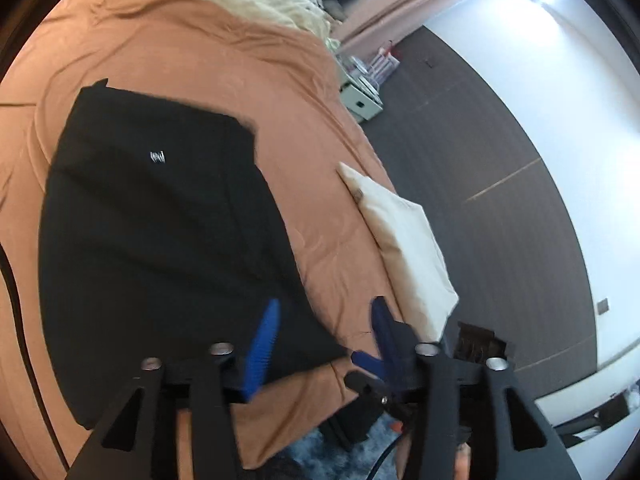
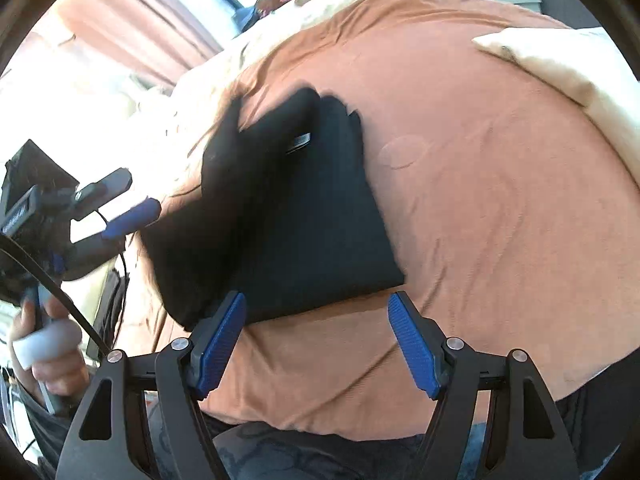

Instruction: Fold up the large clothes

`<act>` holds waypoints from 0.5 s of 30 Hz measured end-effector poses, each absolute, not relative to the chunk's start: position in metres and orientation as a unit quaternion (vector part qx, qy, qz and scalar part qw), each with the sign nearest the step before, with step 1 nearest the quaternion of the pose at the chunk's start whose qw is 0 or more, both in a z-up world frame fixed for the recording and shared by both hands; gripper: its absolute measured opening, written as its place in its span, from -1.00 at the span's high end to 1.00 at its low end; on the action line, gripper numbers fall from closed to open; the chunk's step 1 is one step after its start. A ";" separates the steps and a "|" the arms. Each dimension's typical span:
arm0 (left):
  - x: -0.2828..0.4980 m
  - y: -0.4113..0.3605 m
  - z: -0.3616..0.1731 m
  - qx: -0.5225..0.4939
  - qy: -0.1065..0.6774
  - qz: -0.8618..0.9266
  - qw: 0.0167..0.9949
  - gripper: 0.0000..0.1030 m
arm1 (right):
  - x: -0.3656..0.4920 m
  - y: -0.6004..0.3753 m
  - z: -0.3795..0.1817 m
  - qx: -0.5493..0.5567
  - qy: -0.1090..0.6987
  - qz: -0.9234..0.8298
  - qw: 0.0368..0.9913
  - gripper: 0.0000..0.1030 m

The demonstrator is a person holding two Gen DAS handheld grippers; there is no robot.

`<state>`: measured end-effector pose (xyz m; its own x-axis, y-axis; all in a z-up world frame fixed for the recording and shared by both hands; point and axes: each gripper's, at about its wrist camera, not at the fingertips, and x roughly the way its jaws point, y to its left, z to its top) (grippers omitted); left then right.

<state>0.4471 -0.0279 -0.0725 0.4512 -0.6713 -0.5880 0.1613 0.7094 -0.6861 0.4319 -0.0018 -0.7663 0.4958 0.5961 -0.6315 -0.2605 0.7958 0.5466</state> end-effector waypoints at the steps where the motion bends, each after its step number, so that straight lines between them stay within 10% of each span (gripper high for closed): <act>1: 0.445 -0.025 -0.071 -0.273 0.454 -0.252 0.810 -0.31 | 0.428 0.010 -0.768 0.201 0.430 0.257 0.842 -0.40; 15: 0.388 0.085 -0.076 -0.279 0.451 -0.089 0.843 -0.43 | 0.491 0.059 -0.843 0.246 0.424 0.319 0.811 -0.40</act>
